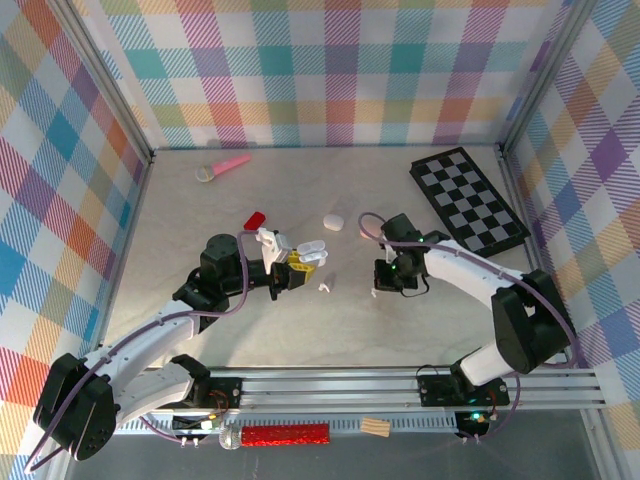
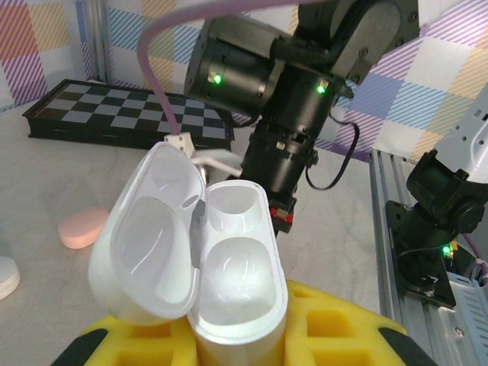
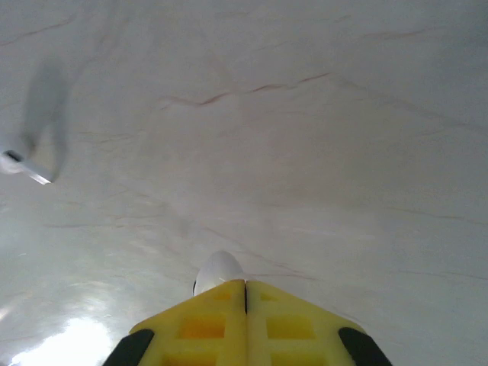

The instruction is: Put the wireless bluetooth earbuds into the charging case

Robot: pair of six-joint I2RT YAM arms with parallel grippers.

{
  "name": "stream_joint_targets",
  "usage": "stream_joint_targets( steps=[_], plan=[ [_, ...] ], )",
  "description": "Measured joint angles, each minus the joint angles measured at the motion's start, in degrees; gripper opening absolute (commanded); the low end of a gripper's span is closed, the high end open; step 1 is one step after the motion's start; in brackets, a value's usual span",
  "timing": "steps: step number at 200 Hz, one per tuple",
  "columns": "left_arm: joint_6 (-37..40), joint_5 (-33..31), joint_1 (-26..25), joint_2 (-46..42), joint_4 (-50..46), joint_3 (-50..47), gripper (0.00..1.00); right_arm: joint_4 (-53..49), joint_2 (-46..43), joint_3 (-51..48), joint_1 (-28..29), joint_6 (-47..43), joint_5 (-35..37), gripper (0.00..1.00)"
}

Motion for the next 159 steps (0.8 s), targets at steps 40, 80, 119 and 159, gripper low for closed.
stream_joint_targets(
  steps=[40,80,119,159],
  plan=[
    [0.0,-0.3,0.5,-0.4,0.0,0.0,0.0,-10.3,5.9,7.0,0.9,-3.1,15.9,0.0],
    [0.0,-1.0,0.6,-2.2,0.2,-1.0,0.0,-15.8,13.3,11.0,3.3,-4.8,26.1,0.0],
    [0.0,-1.6,0.9,-4.1,-0.1,-1.6,0.0,-18.5,20.0,14.1,6.8,-5.2,31.7,0.0],
    [0.2,-1.7,0.9,-6.0,-0.3,-1.6,0.0,-20.7,23.2,16.8,9.4,-5.2,35.0,0.0]
  ],
)
